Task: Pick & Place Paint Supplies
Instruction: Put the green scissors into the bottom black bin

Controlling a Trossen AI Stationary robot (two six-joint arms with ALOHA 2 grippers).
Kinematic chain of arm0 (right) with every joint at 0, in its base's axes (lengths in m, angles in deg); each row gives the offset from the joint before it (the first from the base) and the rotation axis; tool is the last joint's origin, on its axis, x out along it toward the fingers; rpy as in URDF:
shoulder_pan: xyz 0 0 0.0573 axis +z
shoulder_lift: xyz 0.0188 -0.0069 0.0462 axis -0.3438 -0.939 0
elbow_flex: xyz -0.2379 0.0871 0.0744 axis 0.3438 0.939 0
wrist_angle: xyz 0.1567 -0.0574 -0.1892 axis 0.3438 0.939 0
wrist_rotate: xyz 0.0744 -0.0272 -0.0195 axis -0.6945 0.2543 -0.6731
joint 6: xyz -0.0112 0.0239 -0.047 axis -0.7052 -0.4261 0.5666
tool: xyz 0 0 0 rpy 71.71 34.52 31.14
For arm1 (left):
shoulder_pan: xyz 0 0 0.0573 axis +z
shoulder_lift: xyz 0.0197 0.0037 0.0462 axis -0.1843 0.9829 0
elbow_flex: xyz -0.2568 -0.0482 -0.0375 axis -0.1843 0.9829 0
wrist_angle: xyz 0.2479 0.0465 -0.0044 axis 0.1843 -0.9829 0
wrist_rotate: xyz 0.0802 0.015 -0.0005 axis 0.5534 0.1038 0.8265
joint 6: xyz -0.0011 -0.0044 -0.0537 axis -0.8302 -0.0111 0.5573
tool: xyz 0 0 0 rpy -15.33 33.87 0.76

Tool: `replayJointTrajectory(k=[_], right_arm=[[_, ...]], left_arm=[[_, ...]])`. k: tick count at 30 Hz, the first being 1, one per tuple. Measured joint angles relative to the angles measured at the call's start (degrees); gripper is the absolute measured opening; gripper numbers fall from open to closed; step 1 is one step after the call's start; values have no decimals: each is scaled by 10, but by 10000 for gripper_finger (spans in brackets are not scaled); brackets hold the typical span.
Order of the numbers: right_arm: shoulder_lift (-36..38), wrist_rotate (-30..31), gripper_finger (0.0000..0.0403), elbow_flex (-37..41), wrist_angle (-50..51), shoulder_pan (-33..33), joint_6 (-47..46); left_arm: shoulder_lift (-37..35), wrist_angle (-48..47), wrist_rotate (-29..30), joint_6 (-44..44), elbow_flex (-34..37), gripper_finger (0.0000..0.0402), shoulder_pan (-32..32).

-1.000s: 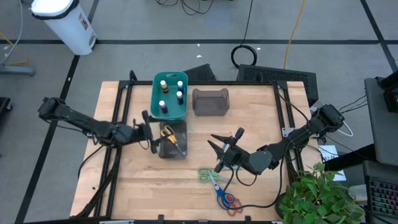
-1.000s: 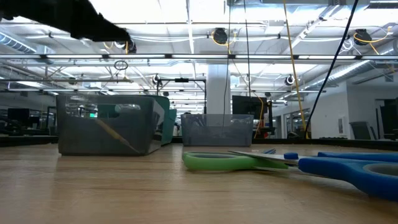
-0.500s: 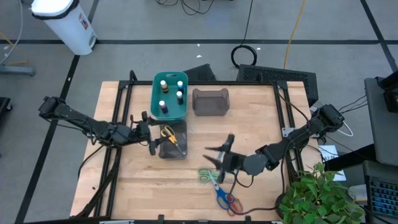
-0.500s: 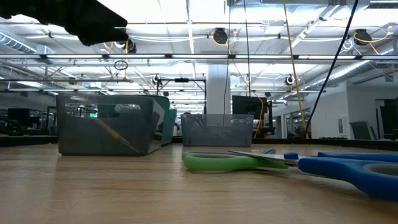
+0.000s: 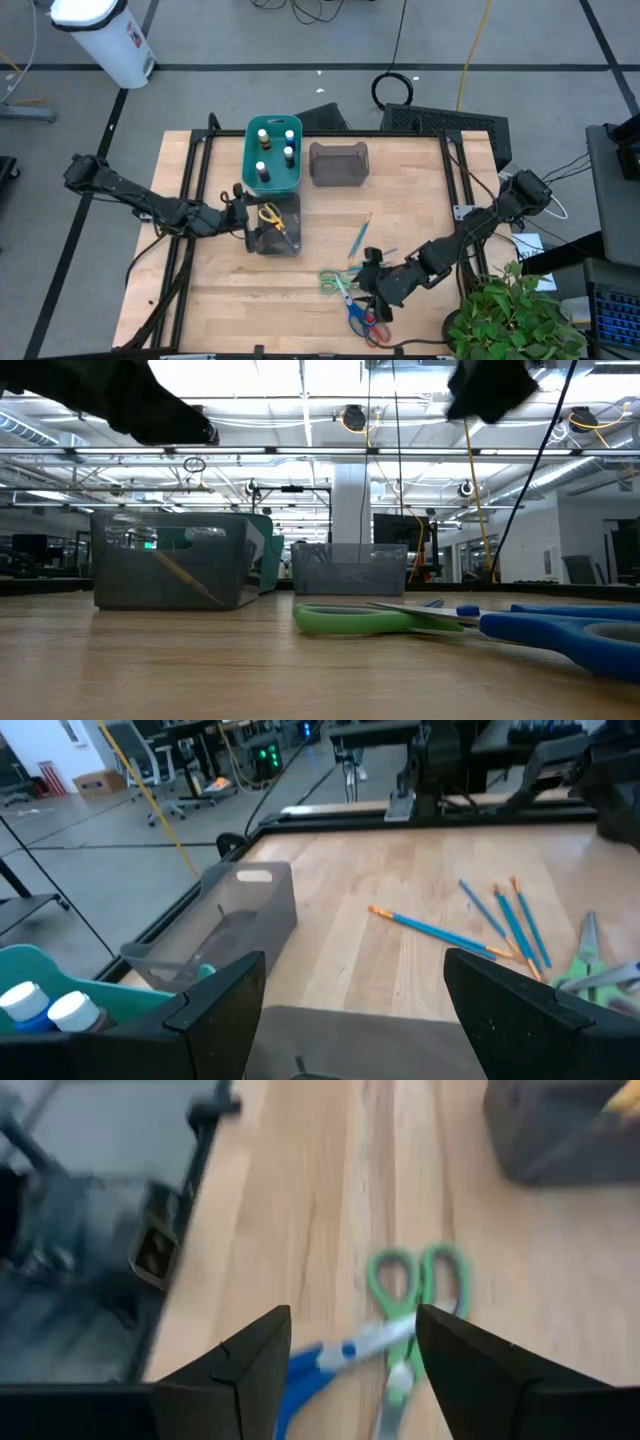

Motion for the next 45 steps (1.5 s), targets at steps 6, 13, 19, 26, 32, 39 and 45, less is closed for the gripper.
replayJointTrajectory(k=[6, 13, 19, 26, 32, 39, 45], right_arm=[[-6, -1, 199, 61, -124, 7, 25], [-7, -1, 203, 134, -293, -4, 70], [-7, 0, 203, 151, -379, -24, 89], [-43, 0, 202, 152, -456, -49, 120], [-76, -1, 197, 152, -493, -57, 134], [-80, -1, 197, 152, -498, -59, 129], [-80, -1, 197, 152, -518, -58, 132]], left_arm=[[26, 10, 0, 3, 0, 312, 2], [27, 16, 0, 3, 0, 312, 2], [27, 33, 0, 3, 0, 312, 2], [27, 34, 0, 3, 0, 312, 2], [27, 34, 0, 1, 0, 312, 2], [27, 34, 0, 2, 0, 312, 2], [27, 34, 0, 1, 0, 312, 2]])
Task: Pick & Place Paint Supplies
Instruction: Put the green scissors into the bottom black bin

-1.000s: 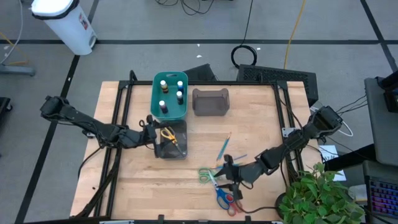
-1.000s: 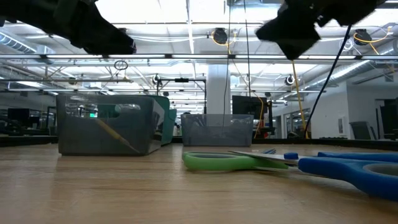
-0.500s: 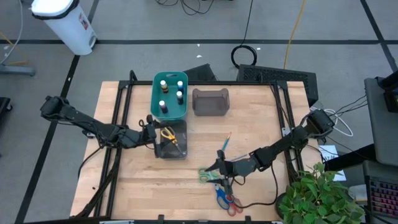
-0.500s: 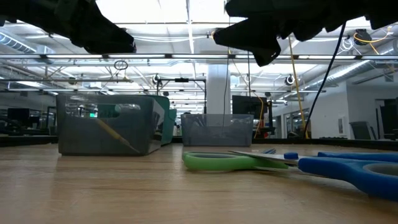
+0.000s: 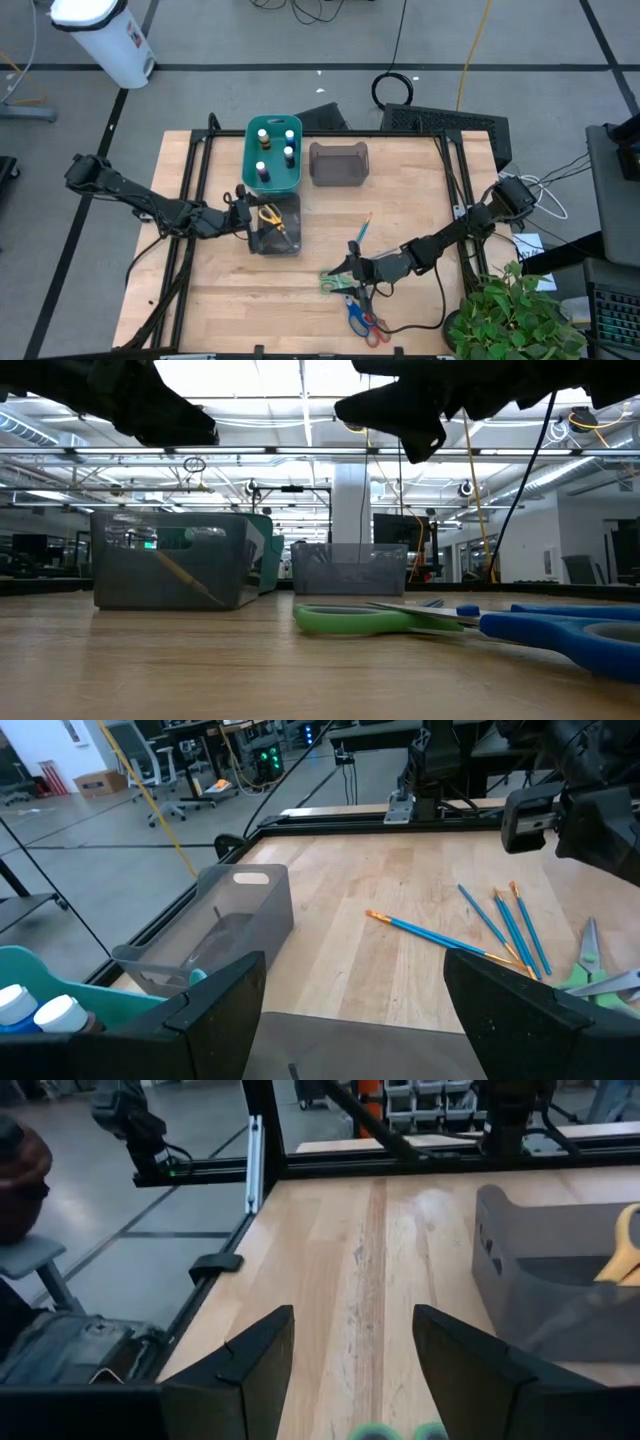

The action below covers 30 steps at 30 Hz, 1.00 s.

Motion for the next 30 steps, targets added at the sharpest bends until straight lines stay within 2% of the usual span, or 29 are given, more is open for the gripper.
replayJointTrajectory(k=[10, 15, 20, 24, 30], right_arm=[[0, 0, 196, -5, 3, 0, -1], [-17, 1, 196, -83, 120, -1, 5], [-73, 1, 196, -171, 253, -12, 19], [-115, 0, 196, -192, 283, -34, 15], [-137, 0, 196, -192, 337, -60, 13]], left_arm=[[0, 0, 0, 13, 0, 312, 0], [0, 0, 0, 13, 0, 312, 0], [0, 1, 0, 13, 0, 312, 0], [0, 0, -1, 14, 0, 312, 0], [0, 0, -15, 15, 0, 312, 0]])
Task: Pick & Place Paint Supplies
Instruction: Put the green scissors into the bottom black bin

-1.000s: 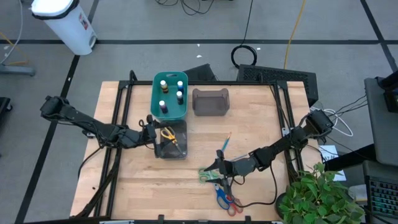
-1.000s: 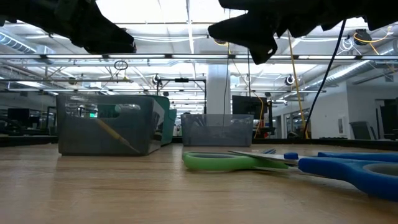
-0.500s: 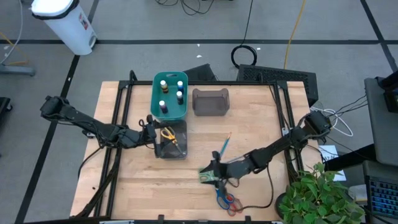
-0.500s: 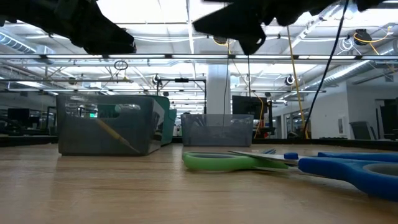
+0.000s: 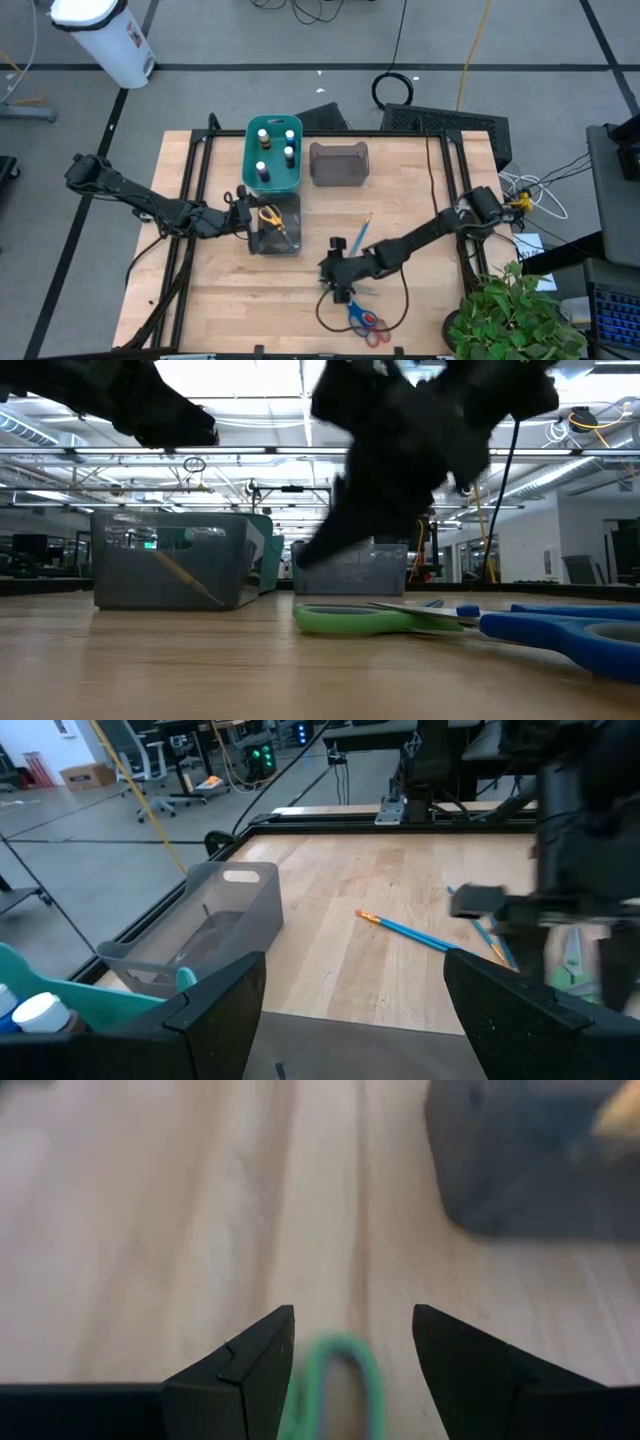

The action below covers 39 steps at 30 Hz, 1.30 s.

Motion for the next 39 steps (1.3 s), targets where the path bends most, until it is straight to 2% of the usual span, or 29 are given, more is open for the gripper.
replayJointTrajectory(k=[6, 24, 29, 39], right_arm=[[0, 2, 196, 1, 54, -8, 0], [-8, 26, 189, 50, 49, -33, -2], [-8, 27, 149, 50, 50, -35, 27], [-8, 29, 31, 51, 53, -55, 39]], left_arm=[[0, 0, -4, 0, 0, 312, 0], [0, 0, -4, -1, 0, 312, 0], [0, 0, -4, -1, 0, 312, 0], [0, 0, -4, -1, 0, 312, 0]])
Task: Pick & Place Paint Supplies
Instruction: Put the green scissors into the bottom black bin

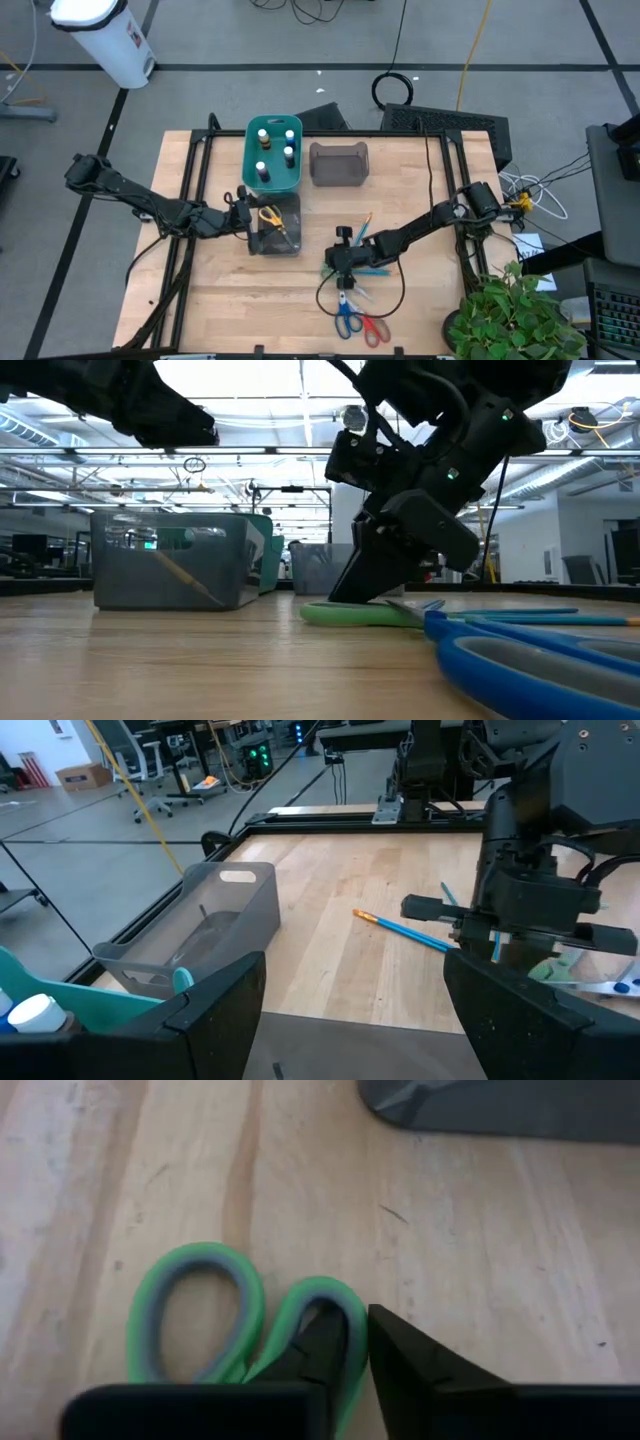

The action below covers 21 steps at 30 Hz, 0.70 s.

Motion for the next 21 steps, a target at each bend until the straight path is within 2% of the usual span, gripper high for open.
replayJointTrajectory(k=[3, 11, 17, 21], right_arm=[[0, 1, 12, 0, -5, -5, 12], [39, 30, 14, 3, -35, -22, 69], [91, 25, 12, 3, -44, -34, 77], [142, 79, 12, 1, -46, -34, 110]], left_arm=[[0, 0, 0, 0, 0, 312, 0], [0, 0, 0, 0, 0, 312, 0], [0, -2, 0, 0, 0, 312, 1], [0, 1, 0, 1, 0, 312, 2]])
